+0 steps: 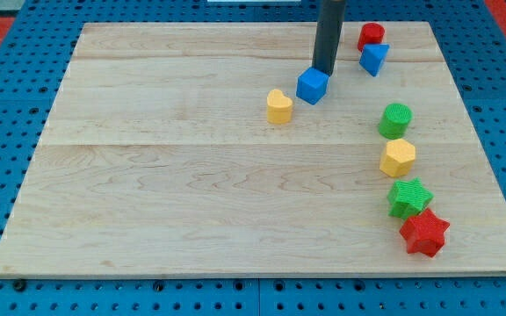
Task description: Move blue triangle towards the yellow heart
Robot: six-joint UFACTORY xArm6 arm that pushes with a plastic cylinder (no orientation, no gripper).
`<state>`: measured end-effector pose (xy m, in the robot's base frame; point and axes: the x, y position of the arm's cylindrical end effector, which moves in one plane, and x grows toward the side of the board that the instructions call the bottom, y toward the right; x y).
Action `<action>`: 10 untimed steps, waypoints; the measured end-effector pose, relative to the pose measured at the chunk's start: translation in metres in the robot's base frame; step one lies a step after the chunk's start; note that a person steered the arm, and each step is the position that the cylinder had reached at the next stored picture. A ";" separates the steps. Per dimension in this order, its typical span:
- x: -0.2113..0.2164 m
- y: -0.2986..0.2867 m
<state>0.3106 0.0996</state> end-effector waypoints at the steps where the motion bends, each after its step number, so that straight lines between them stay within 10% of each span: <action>1: 0.028 -0.005; 4: -0.020 0.153; 10: 0.002 -0.072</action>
<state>0.3122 0.0272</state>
